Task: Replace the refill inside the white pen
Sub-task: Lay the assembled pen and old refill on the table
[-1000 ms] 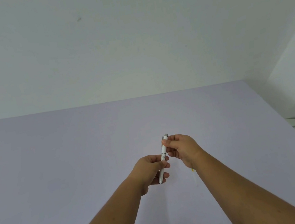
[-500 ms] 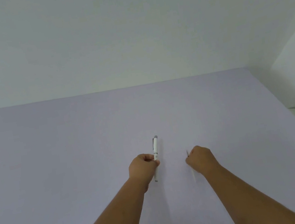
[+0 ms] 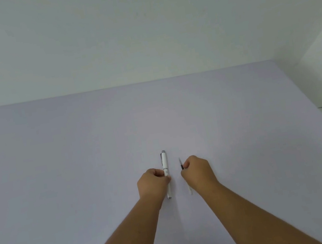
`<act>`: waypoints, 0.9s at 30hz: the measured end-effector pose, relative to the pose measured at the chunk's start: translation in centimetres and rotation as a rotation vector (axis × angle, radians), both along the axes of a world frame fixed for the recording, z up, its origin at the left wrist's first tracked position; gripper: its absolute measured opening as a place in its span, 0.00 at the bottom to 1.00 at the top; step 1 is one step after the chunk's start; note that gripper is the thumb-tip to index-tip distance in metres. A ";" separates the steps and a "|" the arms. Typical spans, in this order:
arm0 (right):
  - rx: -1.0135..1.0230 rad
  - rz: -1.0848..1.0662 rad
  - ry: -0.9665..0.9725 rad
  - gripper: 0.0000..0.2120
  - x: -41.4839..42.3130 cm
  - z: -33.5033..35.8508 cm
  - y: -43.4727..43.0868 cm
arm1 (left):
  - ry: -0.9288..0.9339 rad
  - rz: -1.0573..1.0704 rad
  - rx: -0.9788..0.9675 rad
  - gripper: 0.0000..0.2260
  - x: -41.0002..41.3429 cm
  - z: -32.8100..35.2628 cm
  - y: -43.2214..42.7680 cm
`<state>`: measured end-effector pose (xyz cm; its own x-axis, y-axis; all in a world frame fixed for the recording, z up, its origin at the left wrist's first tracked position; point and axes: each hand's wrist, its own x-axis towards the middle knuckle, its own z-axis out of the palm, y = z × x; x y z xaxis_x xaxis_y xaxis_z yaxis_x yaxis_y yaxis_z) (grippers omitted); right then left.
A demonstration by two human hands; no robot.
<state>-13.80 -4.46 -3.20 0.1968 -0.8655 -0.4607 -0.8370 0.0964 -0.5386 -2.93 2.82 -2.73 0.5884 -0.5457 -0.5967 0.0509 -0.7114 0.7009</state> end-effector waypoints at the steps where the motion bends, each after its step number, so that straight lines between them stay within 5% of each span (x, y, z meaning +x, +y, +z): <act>1: 0.003 0.000 -0.002 0.07 0.1 -0.1 0.0 | -0.006 -0.005 0.004 0.05 0.0 0.0 -0.1; 6: 0.016 -0.010 -0.021 0.02 0.3 -0.1 0.1 | -0.035 -0.027 0.023 0.04 0.1 0.1 -0.2; 11: 0.016 -0.015 -0.018 0.14 0.4 0.0 0.2 | -0.053 -0.030 0.029 0.04 0.0 -0.1 -0.2; 19: 0.011 -0.025 -0.036 0.02 0.3 -0.1 0.3 | -0.078 -0.043 0.041 0.05 0.0 -0.3 -0.3; 27: -0.017 -0.041 -0.045 0.04 0.3 -0.5 0.4 | -0.092 -0.052 0.034 0.05 0.1 -0.6 -0.1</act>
<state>-13.47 -4.09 -3.66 0.1807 -0.8809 -0.4375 -0.8077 0.1209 -0.5771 -2.82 2.71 -3.32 0.6129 -0.5574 -0.5601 -0.0501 -0.7348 0.6765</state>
